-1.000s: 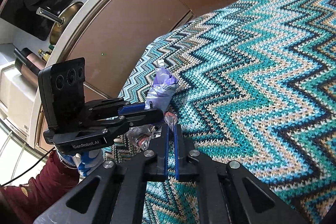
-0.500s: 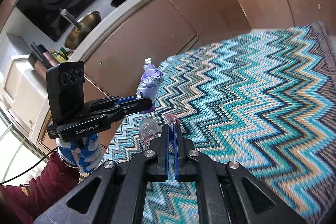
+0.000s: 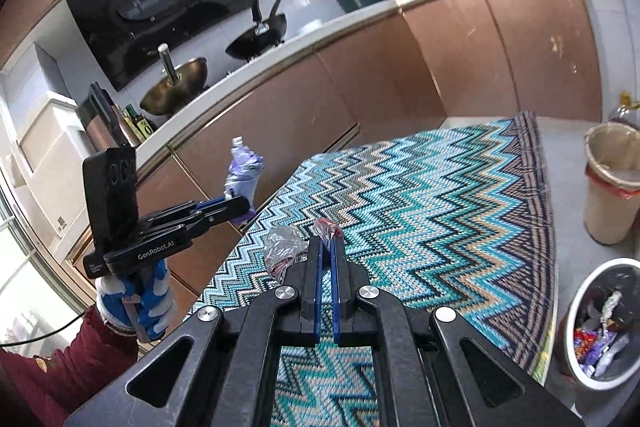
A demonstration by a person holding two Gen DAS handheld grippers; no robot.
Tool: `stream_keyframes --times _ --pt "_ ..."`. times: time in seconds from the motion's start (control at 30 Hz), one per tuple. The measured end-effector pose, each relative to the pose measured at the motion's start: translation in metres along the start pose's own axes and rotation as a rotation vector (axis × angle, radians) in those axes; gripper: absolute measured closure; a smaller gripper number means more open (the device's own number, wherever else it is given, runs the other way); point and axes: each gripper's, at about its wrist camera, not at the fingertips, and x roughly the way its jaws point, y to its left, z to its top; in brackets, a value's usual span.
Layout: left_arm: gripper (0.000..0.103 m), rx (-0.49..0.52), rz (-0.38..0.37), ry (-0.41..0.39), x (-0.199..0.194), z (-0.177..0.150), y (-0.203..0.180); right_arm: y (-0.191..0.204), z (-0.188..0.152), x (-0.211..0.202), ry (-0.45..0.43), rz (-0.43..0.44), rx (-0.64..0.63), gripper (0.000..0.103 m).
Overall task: Collect trash
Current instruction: 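Carry both bags to the bin and open both grippers over it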
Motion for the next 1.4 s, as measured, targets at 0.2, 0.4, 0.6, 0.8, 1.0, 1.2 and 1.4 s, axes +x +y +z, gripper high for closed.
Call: stream_keyframes --times 0.2,0.4,0.6,0.8,1.0,1.2,1.4 --pt "0.089 0.032 0.072 -0.076 -0.034 -0.008 -0.031 0.017 -0.011 -0.031 -0.048 -0.016 -0.022 0.099" --pt "0.089 0.054 0.124 -0.115 -0.056 -0.018 -0.06 0.035 -0.02 -0.059 -0.095 -0.025 -0.053 0.099" --pt "0.089 0.073 0.167 -0.142 -0.068 -0.024 -0.082 0.038 -0.03 -0.083 -0.134 -0.036 -0.055 0.099" --pt "0.089 0.103 0.18 -0.156 -0.067 -0.025 -0.108 0.03 -0.036 -0.105 -0.171 -0.063 -0.034 0.099" --pt "0.089 0.134 0.148 -0.147 -0.05 -0.021 -0.13 0.008 -0.038 -0.126 -0.216 -0.107 0.011 0.099" --pt "0.089 0.176 0.101 -0.115 -0.022 -0.012 -0.155 -0.021 -0.038 -0.146 -0.259 -0.182 0.057 0.099" --pt "0.089 0.219 0.05 -0.074 0.016 0.004 -0.185 -0.052 -0.032 -0.164 -0.298 -0.313 0.074 0.099"
